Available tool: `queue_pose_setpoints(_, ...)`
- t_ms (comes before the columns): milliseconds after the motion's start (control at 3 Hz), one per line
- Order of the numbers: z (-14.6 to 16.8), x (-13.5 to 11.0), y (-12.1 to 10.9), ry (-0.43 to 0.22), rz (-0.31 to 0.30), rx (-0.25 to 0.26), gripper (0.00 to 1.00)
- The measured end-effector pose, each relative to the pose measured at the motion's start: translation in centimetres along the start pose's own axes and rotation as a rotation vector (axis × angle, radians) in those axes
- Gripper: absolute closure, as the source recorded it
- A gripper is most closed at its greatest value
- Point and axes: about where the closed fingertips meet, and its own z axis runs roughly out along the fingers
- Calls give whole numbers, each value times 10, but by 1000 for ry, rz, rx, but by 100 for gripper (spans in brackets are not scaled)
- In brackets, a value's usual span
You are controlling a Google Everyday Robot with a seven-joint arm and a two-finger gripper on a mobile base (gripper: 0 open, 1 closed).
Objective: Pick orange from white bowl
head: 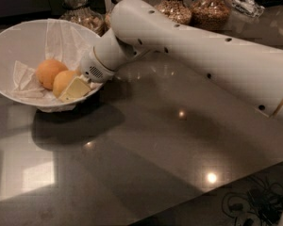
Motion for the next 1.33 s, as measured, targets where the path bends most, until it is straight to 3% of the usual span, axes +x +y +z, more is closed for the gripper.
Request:
queue_pose_setpoints(333, -9, -11, 5, -34, -26, -3, 100)
queue_pose_setpoints(667, -38, -40, 15, -113, -94, -10, 100)
queue_pose_setpoints(1333, -90, -67, 15, -206, -177, 30, 100)
